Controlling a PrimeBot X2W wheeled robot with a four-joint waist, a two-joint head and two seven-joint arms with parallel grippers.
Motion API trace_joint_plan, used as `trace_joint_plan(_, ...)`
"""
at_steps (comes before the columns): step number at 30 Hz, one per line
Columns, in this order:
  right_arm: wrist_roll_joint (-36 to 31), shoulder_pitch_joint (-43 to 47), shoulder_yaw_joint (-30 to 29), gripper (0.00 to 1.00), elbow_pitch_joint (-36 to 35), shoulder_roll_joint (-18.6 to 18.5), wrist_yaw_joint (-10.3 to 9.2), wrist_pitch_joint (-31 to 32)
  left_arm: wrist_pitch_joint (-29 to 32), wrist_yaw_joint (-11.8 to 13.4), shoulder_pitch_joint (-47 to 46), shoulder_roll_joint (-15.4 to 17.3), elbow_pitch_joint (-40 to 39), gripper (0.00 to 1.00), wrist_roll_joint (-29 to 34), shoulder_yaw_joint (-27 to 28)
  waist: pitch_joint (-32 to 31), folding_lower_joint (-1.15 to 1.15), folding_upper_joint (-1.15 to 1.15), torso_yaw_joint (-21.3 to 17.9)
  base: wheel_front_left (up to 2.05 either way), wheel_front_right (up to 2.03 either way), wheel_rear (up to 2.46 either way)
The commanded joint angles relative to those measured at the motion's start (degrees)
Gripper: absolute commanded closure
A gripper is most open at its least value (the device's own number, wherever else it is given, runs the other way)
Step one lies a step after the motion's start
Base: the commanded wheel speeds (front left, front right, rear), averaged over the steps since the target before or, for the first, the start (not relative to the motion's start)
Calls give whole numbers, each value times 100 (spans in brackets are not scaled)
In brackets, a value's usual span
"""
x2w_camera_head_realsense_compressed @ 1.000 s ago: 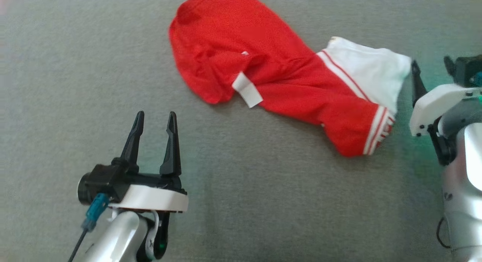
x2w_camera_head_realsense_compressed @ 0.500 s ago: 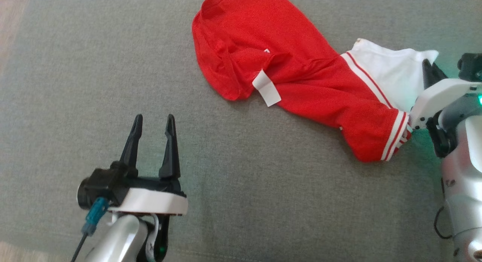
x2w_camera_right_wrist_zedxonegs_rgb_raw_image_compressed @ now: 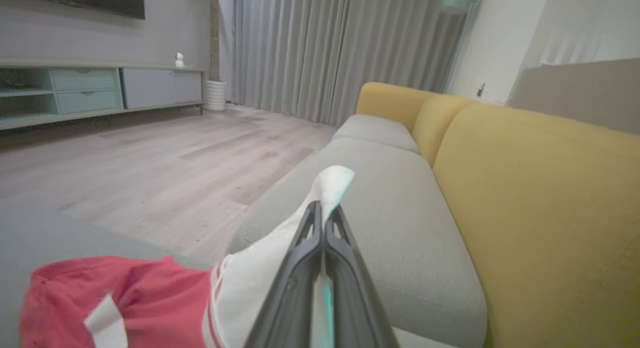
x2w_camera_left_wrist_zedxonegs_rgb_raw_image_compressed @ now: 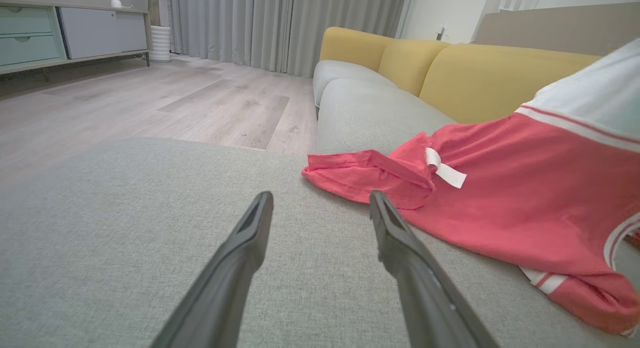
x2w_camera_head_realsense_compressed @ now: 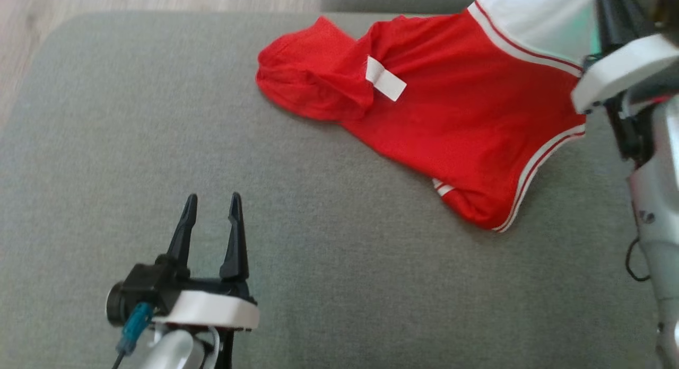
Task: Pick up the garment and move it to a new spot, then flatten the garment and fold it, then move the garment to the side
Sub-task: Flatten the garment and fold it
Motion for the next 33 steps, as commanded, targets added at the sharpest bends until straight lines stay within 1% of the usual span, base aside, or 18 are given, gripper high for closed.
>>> trace_joint_plan(1, 104, 60, 208, 100, -368, 4, -4, 64, 0, 38, -73, 145, -138, 0, -15, 237, -122, 1, 0, -102, 0, 0, 0)
trace_joint_plan(7, 547, 1048, 1168, 100, -1507, 1, -4, 420, 17, 95, 65, 230, -192, 0, -49, 277, -236, 1, 0, -195, 0, 0, 0)
trace_joint_plan(13, 800, 2135, 2165, 100, -2302, 63, -4, 697, 35, 139, 134, 290, -255, 0, -69, 301, -283, 1, 0, -277, 0, 0, 0)
trace_joint_plan(17, 799, 2651, 2769, 100, -2567, 55, -4, 891, 54, 157, 133, 308, -291, 0, -71, 295, -281, 1, 0, -324, 0, 0, 0)
trace_joint_plan(21, 774, 2992, 3281, 100, -2711, -108, -4, 1121, 66, 173, 125, 315, -318, 0, -75, 289, -269, 1, 0, -369, 0, 0, 0)
trace_joint_plan(22, 774, 2992, 3281, 100, -2711, -108, -4, 1121, 66, 173, 125, 315, -318, 0, -75, 289, -269, 1, 0, -369, 0, 0, 0)
trace_joint_plan(27, 884, 3318, 3705, 100, -2860, -413, -4, 1467, 62, 188, 125, 318, -325, 0, -84, 289, -255, 1, 0, -429, 0, 0, 0)
trace_joint_plan(30, 890, 3440, 3727, 100, -2910, -555, -4, 1520, 57, 183, 120, 309, -320, 0, -89, 279, -251, 1, 0, -470, 0, 0, 0)
trace_joint_plan(31, 884, 3481, 3713, 74, -2919, -578, -4, 1515, 55, 180, 117, 305, -313, 0, -90, 272, -252, 1, 0, -482, 0, 0, 0)
trace_joint_plan(32, 884, 3523, 3668, 40, -2924, -579, -4, 1500, 54, 176, 116, 300, -306, 0, -93, 267, -254, 1, 0, -498, 0, 0, 0)
trace_joint_plan(33, 881, 3560, 3617, 0, -2938, -566, -4, 1468, 52, 171, 117, 294, -295, 0, -97, 260, -256, 1, 0, -512, 0, 0, 0)
